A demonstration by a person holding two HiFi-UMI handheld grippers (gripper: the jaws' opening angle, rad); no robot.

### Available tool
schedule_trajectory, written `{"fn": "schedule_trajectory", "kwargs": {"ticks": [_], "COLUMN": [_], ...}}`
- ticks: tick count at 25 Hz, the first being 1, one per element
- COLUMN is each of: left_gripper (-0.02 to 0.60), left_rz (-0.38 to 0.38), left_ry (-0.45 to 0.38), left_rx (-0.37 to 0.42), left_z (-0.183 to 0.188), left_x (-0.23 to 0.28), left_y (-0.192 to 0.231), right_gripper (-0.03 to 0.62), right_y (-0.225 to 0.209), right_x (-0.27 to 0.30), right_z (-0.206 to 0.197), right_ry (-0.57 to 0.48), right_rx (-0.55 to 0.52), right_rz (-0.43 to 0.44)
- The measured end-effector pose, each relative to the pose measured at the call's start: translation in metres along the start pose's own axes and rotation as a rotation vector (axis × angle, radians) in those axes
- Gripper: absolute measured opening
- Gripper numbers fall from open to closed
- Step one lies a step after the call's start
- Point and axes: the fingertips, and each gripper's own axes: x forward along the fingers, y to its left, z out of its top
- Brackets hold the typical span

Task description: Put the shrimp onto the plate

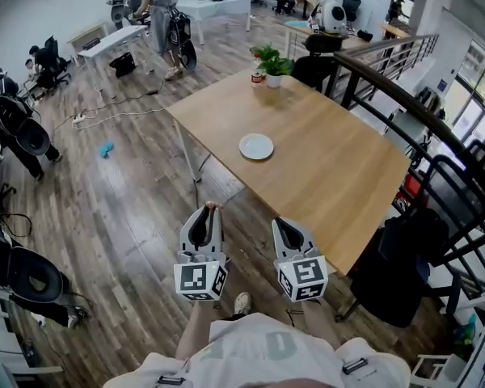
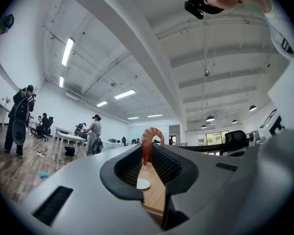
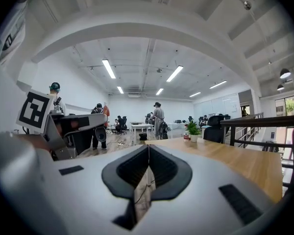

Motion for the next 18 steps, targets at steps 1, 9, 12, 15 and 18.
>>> {"fn": "schedule_trajectory", "kwargs": {"ticks": [1, 9, 12, 15, 18], "left_gripper": [0.064, 0.064, 0.064, 0.064, 0.064], "left_rz": [0.003, 0.000, -0.015, -0.002, -0.003], "left_ry": [0.001, -0.008, -0.028, -0.014, -0.002], "left_rx": [-0.001, -0.046, -0.050, -0.066, -0.067], "left_z": [-0.002, 0.002, 0.013, 0.011, -0.005], "left_x": [0.004, 0.027, 0.043, 0.056, 0.064], "left_y": [0.005, 0.047, 0.057, 0.065, 0.068], "right_gripper": [0.020, 0.020, 0.020, 0.020, 0.020], "right_y": [0.001, 0.016, 0.014, 0.014, 0.013], "right_x": [0.007, 0.050, 0.071, 0.089, 0.104], "right_z": [0.000, 0.013, 0.030, 0.038, 0.029], "right_ry": [0.001, 0.019, 0.010, 0.023, 0.025], "right_rx": [0.000, -0.004, -0.010, -0.019, -0.031], "right_rz": [0.002, 0.009, 0.005, 0.019, 0.055]}}
